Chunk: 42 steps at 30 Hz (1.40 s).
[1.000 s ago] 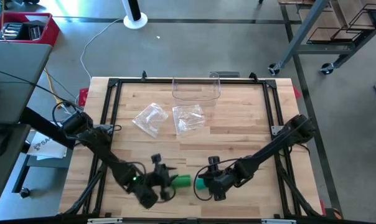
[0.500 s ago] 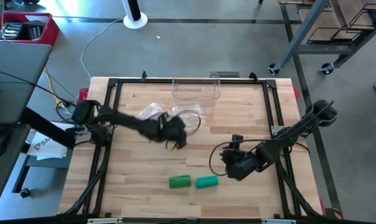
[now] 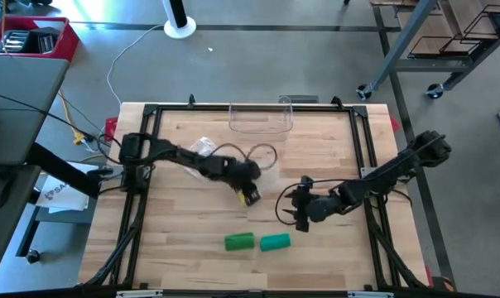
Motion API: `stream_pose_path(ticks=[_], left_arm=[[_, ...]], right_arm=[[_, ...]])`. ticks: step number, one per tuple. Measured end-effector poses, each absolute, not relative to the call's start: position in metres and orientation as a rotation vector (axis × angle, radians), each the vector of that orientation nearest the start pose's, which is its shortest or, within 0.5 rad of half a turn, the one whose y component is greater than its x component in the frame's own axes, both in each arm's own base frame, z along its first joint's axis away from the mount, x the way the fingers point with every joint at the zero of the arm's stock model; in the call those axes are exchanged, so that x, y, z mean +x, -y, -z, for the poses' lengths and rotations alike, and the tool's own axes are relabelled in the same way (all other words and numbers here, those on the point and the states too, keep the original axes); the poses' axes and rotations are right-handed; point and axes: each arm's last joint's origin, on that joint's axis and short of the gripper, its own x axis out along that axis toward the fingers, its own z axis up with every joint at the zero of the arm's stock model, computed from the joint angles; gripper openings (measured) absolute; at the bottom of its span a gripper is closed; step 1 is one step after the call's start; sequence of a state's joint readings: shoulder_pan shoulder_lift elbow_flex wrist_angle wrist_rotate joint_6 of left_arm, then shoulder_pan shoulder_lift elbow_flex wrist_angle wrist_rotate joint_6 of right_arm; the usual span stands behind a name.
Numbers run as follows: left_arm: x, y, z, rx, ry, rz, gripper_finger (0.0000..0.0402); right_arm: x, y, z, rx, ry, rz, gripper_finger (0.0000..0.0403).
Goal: Roll bandage
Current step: Open the right transparent zip bag
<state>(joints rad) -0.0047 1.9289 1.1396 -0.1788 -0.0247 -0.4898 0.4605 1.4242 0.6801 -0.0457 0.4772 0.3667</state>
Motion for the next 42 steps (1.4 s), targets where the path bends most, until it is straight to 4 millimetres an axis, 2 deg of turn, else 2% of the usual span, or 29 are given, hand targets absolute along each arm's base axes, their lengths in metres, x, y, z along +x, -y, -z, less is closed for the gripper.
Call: stream_pose_path(ticks=[5, 8, 12, 15, 20, 23, 25, 29, 31, 34, 37, 42], left_arm=[[0.385, 0.029, -0.173, -0.332, -0.770, -0.213, 0.0117], [0.378, 0.041, -0.171, -0.257, -0.808, -0.273, 0.0117], [0.365, 0.060, -0.167, -0.255, -0.876, -0.374, 0.0117], [0.352, 0.081, -0.163, -0.236, -0.925, -0.433, 0.0117], [0.335, 0.121, -0.161, -0.197, -0.932, -0.435, 0.0117], [0.328, 0.140, -0.162, -0.178, -0.890, -0.432, 0.0117], [0.322, 0.151, -0.163, -0.165, -0.852, -0.446, 0.0117], [0.310, 0.173, -0.168, -0.142, -0.772, -0.456, 0.0117], [0.303, 0.183, -0.172, -0.148, -0.716, -0.473, 0.0117], [0.294, 0.196, -0.175, -0.138, -0.642, -0.497, 0.0117], [0.288, 0.202, -0.175, -0.091, -0.606, -0.511, 0.0117], [0.286, 0.220, -0.184, 0.178, -0.520, -0.419, 0.0117]], right_arm=[[0.257, -0.106, -0.180, -0.041, -0.650, -0.047, 0.0220], [0.266, -0.105, -0.169, -0.084, -0.668, -0.116, 0.0220], [0.281, -0.104, -0.139, -0.176, -0.712, -0.137, 0.0220], [0.298, -0.100, -0.122, -0.229, -0.766, -0.104, 0.0220], [0.328, -0.092, -0.108, -0.293, -0.875, -0.064, 0.0219], [0.340, -0.091, -0.103, -0.287, -0.971, -0.039, 0.0198], [0.344, -0.092, -0.105, -0.264, -1.016, -0.015, 0.0161], [0.344, -0.097, -0.114, -0.247, -1.063, 0.021, 0.0047], [0.338, -0.102, -0.122, -0.262, -1.087, 0.032, 0.0013], [0.324, -0.114, -0.141, -0.253, -1.081, 0.090, 0.0016], [0.306, -0.133, -0.173, -0.233, -0.995, 0.111, 0.0004], [0.265, -0.162, -0.220, -0.192, -0.808, 0.057, 0.0002]])
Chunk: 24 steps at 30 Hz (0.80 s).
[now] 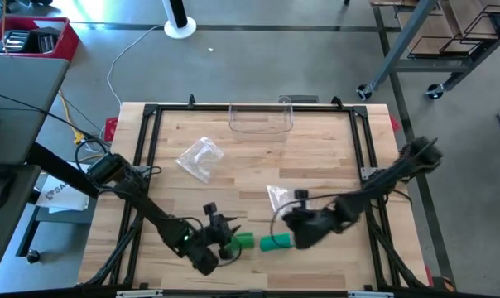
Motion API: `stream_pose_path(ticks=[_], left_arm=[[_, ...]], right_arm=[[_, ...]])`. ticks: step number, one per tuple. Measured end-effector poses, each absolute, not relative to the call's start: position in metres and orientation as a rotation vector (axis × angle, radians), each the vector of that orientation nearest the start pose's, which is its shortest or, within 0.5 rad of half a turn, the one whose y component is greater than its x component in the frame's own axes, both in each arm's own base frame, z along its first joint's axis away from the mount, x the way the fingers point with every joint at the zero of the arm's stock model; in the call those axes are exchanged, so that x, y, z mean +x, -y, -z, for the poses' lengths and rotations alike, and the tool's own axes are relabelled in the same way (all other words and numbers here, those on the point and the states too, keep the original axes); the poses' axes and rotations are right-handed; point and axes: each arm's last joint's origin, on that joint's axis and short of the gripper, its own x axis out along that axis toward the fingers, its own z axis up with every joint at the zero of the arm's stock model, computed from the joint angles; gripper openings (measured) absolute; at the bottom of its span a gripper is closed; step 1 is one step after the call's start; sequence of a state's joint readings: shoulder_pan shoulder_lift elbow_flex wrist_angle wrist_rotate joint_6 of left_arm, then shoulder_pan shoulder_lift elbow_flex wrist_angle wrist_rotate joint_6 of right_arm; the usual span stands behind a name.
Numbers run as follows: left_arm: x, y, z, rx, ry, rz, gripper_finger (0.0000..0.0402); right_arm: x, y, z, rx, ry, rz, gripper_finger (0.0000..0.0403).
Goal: Roll bandage
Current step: Open the right transparent zip bag
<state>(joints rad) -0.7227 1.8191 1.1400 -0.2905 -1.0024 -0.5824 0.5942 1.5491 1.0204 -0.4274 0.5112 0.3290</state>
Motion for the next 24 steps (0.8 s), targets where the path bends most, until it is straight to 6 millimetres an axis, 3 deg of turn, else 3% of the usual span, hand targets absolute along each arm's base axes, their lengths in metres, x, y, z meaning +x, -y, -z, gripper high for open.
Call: stream_pose_path(ticks=[4, 8, 13, 17, 24], left_arm=[[0.281, 0.240, -0.197, 0.332, -0.364, -0.442, 0.0117], [0.282, 0.247, -0.203, 0.355, -0.312, -0.453, 0.0117], [0.301, 0.246, -0.216, 0.311, -0.288, -0.248, 0.0117], [0.317, 0.242, -0.233, 0.334, -0.172, -0.105, 0.0117], [0.337, 0.227, -0.253, 0.325, 0.028, 0.109, 0.0118]], right_arm=[[0.229, -0.175, -0.253, -0.135, -0.638, 0.024, 0.0002], [0.206, -0.186, -0.282, -0.101, -0.451, -0.052, 0.0001], [0.199, -0.203, -0.303, -0.120, -0.296, -0.343, 0.0000], [0.195, -0.214, -0.315, -0.113, -0.177, -0.576, 0.0000], [0.185, -0.225, -0.322, -0.176, -0.083, -0.681, 0.0000]])
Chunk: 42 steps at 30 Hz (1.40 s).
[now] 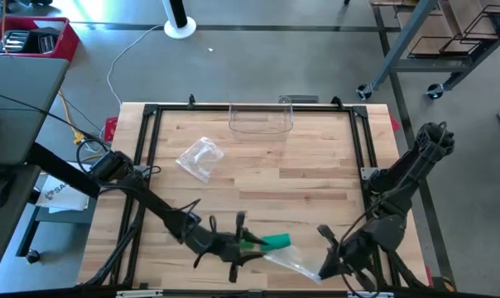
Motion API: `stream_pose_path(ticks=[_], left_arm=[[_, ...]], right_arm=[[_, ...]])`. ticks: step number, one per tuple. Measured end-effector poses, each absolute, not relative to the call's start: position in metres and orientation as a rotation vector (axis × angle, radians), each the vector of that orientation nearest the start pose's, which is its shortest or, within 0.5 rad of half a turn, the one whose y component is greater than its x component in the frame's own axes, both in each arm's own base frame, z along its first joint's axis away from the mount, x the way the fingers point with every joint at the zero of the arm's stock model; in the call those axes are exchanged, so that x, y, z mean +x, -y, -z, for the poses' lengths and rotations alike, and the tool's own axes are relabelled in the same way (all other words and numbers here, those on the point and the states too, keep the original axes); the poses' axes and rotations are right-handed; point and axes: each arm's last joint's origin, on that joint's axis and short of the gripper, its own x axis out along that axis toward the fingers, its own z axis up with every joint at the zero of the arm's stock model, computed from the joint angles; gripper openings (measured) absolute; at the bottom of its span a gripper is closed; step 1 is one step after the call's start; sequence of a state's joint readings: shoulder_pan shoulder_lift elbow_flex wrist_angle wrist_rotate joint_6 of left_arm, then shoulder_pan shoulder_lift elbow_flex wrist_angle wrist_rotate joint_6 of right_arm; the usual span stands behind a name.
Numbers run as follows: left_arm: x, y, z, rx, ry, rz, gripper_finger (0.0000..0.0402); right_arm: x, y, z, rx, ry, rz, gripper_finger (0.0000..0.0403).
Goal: Roll bandage
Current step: Open the right transparent zip bag
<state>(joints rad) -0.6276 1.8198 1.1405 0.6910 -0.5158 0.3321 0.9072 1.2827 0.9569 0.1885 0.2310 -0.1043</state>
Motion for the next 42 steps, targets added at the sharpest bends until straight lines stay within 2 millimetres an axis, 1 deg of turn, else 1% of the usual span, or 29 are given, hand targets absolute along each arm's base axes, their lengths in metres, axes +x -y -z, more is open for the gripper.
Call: stream_pose_path(ticks=[7, 10, 13, 17, 24, 28, 34, 38, 42], left_arm=[[0.341, 0.223, -0.266, 0.286, 0.176, 0.234, 0.0118], [0.339, 0.226, -0.269, 0.281, 0.218, 0.298, 0.0118], [0.336, 0.230, -0.271, 0.273, 0.244, 0.325, 0.0118], [0.335, 0.231, -0.270, 0.284, 0.240, 0.330, 0.0118], [0.343, 0.219, -0.271, 0.220, 0.236, 0.305, 0.0118], [0.351, 0.210, -0.268, 0.147, 0.212, 0.269, 0.0118], [0.354, 0.204, -0.269, 0.204, 0.225, 0.251, 0.0118], [0.355, 0.201, -0.272, 0.196, 0.257, 0.253, 0.0118], [0.358, 0.195, -0.274, 0.184, 0.281, 0.253, 0.0133]], right_arm=[[0.174, -0.234, -0.324, -0.203, -0.050, -0.734, 0.0000], [0.171, -0.236, -0.324, -0.210, -0.038, -0.732, 0.0000], [0.169, -0.237, -0.326, -0.222, -0.013, -0.714, 0.0000], [0.170, -0.237, -0.330, -0.240, 0.031, -0.670, 0.0000], [0.172, -0.235, -0.334, -0.242, 0.071, -0.659, 0.0000], [0.172, -0.236, -0.335, -0.238, 0.078, -0.670, 0.0000], [0.172, -0.236, -0.335, -0.238, 0.078, -0.670, 0.0000], [0.172, -0.236, -0.335, -0.231, 0.075, -0.670, 0.0000], [0.172, -0.236, -0.334, -0.223, 0.071, -0.671, 0.0000]])
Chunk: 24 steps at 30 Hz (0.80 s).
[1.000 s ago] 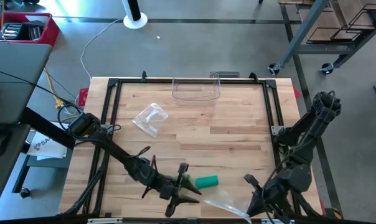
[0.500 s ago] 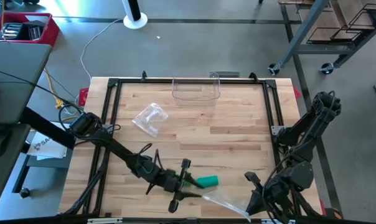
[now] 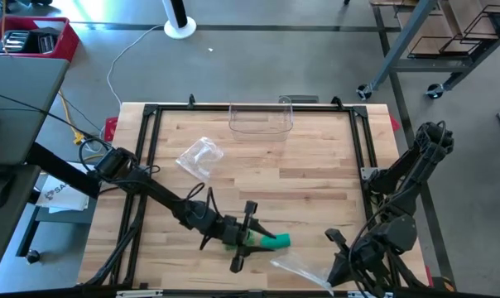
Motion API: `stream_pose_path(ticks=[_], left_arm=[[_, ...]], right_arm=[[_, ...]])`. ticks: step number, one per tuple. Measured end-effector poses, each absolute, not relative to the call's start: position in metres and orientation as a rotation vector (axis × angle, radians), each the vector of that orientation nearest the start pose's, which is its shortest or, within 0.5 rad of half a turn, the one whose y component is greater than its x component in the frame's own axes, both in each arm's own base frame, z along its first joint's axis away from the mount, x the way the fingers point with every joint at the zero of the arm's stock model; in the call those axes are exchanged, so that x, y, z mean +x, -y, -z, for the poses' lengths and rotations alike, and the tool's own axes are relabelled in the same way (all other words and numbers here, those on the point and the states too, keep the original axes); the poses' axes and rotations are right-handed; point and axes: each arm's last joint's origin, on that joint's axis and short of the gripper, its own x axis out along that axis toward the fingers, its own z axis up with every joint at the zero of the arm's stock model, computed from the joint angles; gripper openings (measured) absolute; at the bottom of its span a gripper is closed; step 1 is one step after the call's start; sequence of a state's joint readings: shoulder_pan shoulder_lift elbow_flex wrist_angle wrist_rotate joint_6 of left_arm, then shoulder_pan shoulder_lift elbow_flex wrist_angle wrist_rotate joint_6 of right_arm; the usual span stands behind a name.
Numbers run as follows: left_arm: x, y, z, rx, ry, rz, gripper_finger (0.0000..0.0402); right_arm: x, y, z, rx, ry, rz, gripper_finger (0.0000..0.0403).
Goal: Roll bandage
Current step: Open the right transparent zip bag
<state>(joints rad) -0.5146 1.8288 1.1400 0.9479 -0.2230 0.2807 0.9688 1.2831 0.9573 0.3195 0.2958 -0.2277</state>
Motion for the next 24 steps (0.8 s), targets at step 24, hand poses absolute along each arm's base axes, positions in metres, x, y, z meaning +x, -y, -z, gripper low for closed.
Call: stream_pose_path(ticks=[24], left_arm=[[0.349, 0.215, -0.273, 0.261, 0.415, 0.296, 0.0164]], right_arm=[[0.182, -0.229, -0.337, -0.223, 0.092, -0.627, 0.0000]])
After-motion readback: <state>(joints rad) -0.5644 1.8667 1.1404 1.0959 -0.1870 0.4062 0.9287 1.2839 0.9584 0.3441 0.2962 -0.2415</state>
